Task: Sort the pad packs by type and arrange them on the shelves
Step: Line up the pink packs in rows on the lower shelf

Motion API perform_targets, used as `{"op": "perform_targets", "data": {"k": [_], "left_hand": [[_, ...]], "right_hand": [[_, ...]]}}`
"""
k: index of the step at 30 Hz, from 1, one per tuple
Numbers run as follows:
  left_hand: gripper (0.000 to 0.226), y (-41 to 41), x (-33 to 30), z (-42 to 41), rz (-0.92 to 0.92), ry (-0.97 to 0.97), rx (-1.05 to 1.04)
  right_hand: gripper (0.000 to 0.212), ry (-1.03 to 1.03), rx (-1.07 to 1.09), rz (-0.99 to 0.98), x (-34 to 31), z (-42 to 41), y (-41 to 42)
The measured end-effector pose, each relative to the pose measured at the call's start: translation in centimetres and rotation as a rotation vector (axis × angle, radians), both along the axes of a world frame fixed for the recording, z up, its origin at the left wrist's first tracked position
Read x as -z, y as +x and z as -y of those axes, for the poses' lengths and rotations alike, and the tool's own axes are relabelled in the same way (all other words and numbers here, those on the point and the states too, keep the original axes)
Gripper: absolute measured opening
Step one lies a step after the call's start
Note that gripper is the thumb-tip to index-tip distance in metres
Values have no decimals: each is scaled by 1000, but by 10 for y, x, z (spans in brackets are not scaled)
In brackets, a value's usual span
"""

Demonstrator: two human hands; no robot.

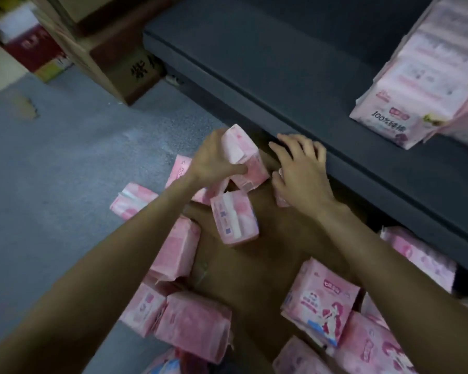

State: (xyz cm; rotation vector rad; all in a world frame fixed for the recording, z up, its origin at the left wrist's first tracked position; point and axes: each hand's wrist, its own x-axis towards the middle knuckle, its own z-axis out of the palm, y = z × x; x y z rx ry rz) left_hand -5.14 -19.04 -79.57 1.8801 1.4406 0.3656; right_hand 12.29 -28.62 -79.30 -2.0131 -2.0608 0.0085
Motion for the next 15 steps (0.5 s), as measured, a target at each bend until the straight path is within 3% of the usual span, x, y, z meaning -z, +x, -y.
{"op": "perform_targets", "data": {"k": [3,7,11,15], "left_hand": [[85,-35,-33,20,286,-211,-43],[89,-54,-70,46,519,-349,142],[93,-34,-104,69,602,-459,377],[101,1,-117,86,510,-430,504]], "right_hand": [[63,-92,-95,-357,-15,12,5],[78,-282,-162,-907,-47,35,10],[106,-302,-156,-1009,-72,59,26],[90,-289,-119,-1051,-81,93,53]]}}
